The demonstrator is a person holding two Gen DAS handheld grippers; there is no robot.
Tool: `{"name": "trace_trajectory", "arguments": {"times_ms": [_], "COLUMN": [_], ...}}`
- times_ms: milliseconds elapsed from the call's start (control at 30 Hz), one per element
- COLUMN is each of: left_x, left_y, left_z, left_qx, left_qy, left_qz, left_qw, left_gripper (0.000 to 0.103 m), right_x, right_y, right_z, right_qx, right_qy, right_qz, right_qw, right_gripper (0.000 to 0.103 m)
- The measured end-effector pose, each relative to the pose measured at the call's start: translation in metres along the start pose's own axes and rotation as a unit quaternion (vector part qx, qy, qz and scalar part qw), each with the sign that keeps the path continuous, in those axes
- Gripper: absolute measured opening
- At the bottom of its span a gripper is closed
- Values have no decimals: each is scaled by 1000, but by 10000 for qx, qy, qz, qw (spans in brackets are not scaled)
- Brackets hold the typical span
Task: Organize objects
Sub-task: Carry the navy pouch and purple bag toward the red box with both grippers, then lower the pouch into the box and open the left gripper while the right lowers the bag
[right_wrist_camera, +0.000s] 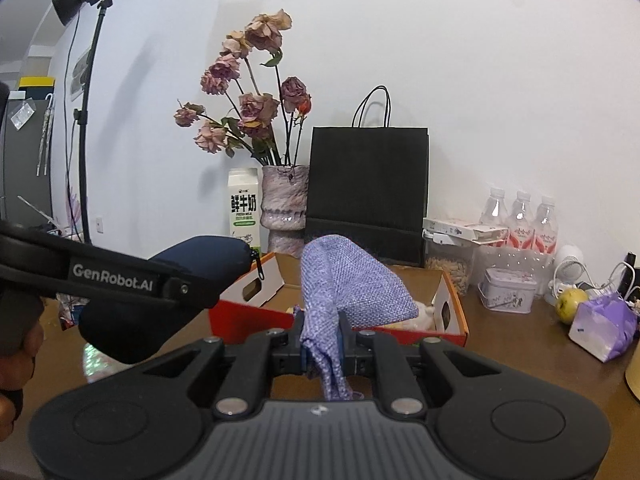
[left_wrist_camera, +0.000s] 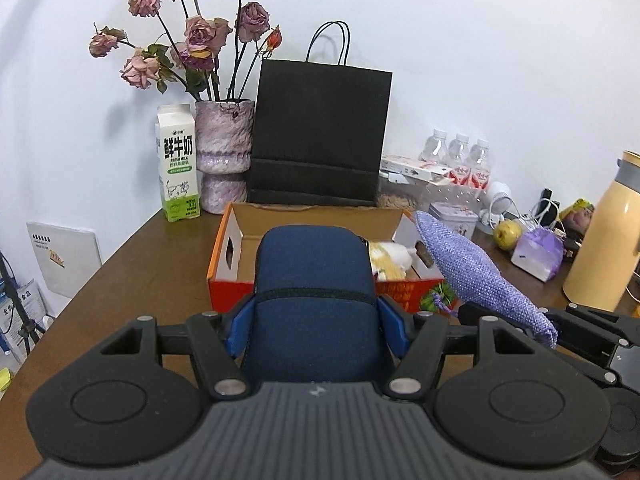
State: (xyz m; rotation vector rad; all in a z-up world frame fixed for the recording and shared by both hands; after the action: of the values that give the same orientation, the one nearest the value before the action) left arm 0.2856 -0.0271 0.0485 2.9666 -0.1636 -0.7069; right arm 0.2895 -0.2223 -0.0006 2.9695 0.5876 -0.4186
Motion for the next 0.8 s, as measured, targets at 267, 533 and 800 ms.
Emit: {"name": "trace_trajectory", "arguments": {"times_ms": [267,533,800], "left_x": [34,68,101], "left_y": [-2,-3,-5], "left_z": [-19,-35,-53], "left_qx": [-130,-294,-419], "left_qy": [55,158,270], "left_qz": [-67,-150,-276], "left_qw": [9999,9993,9984], "left_gripper": [65,65,65], "right_x": [38,72,107], "right_y": [9,15,27], "right_z": [-16,-30,-44], "right_qx": [-12,-113,-73], "right_qy": [52,113,153], "right_qz": [47,118,141], "right_qw": [10000,9998,9998], "right_gripper": [12,12,12]}}
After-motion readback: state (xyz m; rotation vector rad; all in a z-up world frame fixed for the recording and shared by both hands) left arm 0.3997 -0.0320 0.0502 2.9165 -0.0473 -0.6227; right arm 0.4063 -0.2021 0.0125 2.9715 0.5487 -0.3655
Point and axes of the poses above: each gripper's, at about its wrist camera, not at the fingertips, and x roughly the way its jaws point, y to its right, z to its underside, the point moved 3 cm from there along x, roughly the way its jaws point, and after that the axes turned 3 degrees about z, right-handed, at the moved point
